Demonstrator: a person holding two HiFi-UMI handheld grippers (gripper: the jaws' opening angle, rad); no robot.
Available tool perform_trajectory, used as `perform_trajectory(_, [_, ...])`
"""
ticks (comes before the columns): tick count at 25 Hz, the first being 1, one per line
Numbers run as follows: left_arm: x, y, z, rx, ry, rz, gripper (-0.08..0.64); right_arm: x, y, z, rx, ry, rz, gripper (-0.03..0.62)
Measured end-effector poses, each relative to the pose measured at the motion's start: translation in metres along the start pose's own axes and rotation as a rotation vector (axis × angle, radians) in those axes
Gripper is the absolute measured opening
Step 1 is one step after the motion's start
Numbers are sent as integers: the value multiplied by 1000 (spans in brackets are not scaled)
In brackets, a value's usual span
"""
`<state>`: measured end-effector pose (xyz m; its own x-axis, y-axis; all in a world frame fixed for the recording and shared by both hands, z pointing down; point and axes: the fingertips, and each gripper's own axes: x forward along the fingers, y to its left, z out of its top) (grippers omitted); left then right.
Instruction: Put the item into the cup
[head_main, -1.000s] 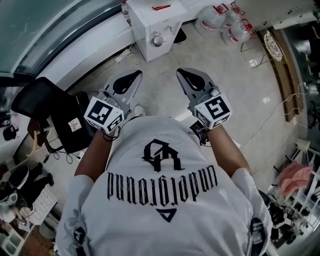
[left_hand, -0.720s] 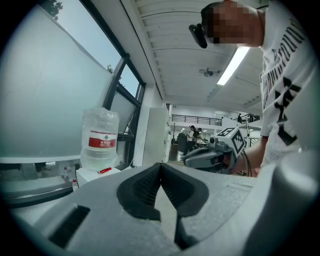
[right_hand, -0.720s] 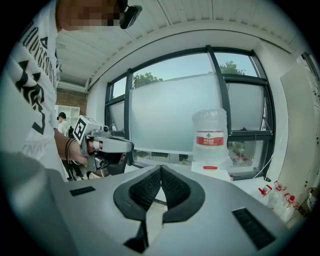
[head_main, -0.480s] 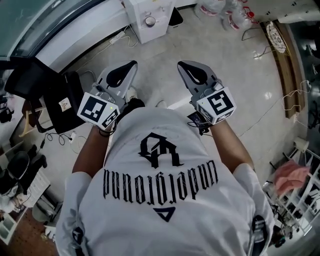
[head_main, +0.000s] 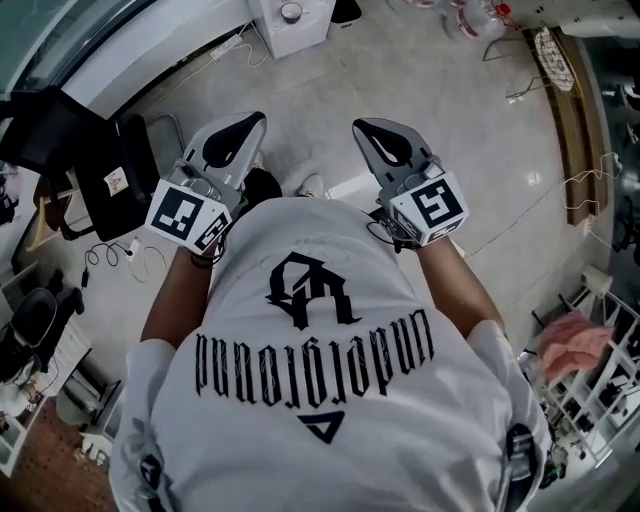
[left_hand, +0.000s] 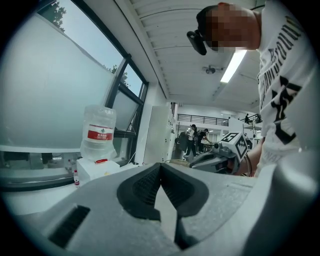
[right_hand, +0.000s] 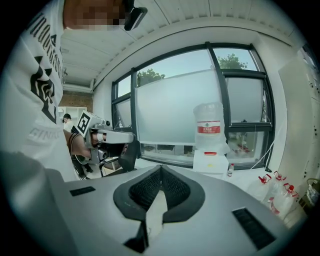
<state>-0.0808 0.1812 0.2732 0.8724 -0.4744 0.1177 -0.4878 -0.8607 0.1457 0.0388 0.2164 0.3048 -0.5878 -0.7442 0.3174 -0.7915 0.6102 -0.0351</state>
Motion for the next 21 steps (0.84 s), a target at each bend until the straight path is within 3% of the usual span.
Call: perform_trajectory(21, [4,-10,-6,-15,-4,-19,14,-2,-1,3,-1,-19,3,15])
